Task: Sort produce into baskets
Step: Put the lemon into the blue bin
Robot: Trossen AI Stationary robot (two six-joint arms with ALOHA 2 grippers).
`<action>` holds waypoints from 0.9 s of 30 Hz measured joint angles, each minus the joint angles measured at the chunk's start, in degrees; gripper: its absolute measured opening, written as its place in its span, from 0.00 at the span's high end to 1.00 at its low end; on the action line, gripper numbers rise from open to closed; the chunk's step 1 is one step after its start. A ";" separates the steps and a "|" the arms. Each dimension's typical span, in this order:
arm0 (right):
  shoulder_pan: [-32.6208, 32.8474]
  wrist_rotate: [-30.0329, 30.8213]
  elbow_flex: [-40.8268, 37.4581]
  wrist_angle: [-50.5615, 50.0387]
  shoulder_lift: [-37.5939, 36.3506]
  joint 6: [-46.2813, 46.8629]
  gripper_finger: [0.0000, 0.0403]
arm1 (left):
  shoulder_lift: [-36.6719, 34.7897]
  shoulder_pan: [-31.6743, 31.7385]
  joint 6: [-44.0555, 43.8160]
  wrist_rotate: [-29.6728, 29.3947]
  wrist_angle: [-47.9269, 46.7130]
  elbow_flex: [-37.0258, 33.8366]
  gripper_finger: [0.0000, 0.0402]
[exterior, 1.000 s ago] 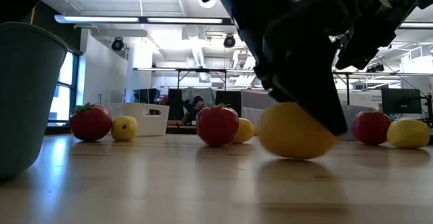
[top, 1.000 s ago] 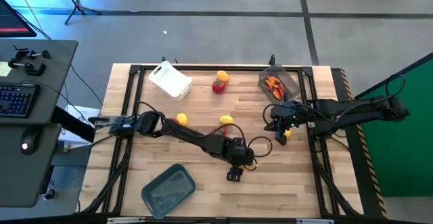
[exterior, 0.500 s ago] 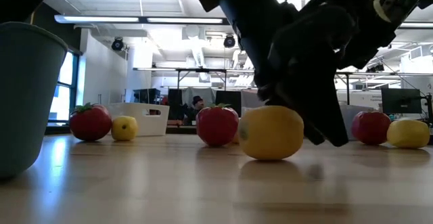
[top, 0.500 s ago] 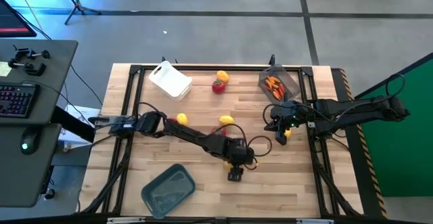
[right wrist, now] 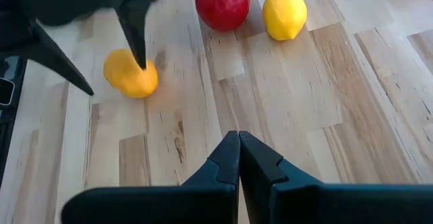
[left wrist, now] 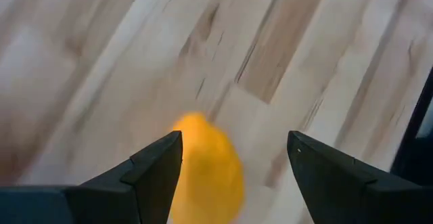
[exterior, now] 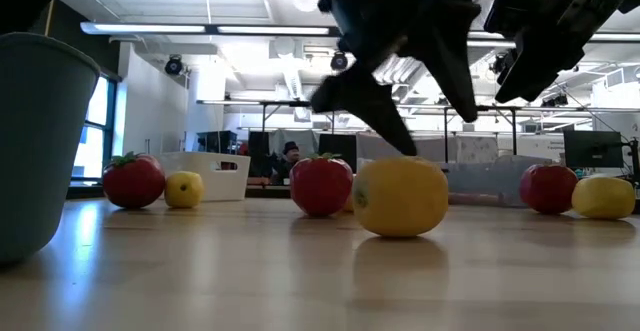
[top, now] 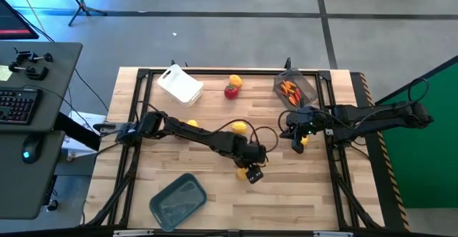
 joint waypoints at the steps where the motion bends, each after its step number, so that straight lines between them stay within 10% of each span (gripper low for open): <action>1: 0.00 0.00 0.00 0.02 0.00 0.00 1.00 | -0.27 -0.54 -2.99 -0.03 -0.88 0.00 0.37; 14: -0.02 0.66 0.00 0.09 -0.01 -2.99 1.00 | 1.68 -6.04 -20.60 -3.86 -5.93 -0.02 0.33; 27: -0.02 -2.20 0.00 0.09 -0.02 0.57 1.00 | -0.61 -4.22 -9.81 -4.29 -5.69 -0.02 0.33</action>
